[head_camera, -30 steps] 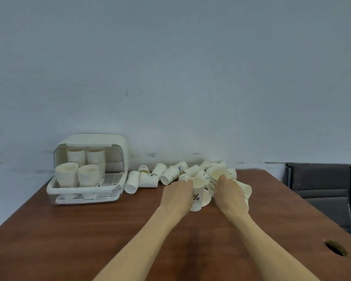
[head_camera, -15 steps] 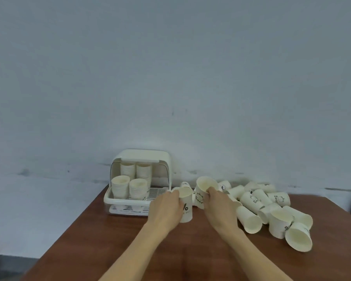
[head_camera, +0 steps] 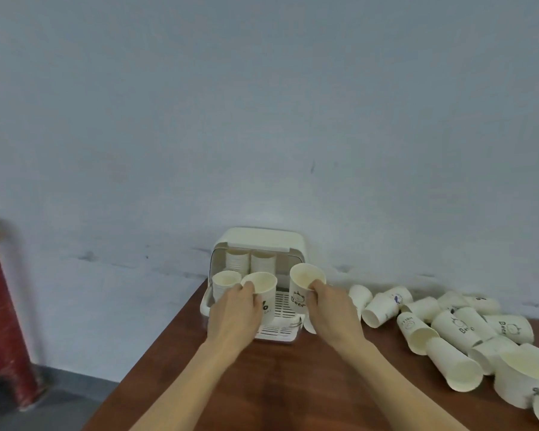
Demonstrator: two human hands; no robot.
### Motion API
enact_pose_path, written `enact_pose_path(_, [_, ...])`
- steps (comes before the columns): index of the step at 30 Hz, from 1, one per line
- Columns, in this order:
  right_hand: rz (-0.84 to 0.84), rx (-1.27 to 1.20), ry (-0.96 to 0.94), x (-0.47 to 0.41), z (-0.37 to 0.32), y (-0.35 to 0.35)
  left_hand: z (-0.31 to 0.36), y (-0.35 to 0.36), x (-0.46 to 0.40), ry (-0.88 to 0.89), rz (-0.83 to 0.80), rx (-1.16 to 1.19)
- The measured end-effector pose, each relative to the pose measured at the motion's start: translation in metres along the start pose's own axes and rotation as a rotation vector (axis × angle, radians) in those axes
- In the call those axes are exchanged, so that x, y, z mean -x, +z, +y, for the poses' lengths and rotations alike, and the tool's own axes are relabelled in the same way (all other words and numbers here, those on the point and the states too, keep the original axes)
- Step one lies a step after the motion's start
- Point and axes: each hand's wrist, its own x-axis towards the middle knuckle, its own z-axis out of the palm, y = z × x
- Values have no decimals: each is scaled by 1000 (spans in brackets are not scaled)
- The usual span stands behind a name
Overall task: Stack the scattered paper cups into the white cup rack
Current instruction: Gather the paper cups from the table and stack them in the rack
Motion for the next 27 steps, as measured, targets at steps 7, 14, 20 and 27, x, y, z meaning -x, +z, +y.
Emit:
enact_pose_path(7, [-55, -57, -77, -35, -24, 30, -41, 4, -20, -62, 50, -18])
enact_pose_path(14, [4, -41, -125, -68, -48, 61, -69, 2, -47, -134, 135, 84])
enact_pose_path(20, [-80, 69, -112, -78, -55, 96, -90, 8, -64, -182, 177, 134])
enact_pose_path(27, [-181, 197, -155, -77, -56, 110, -102, 33, -71, -217, 207, 163])
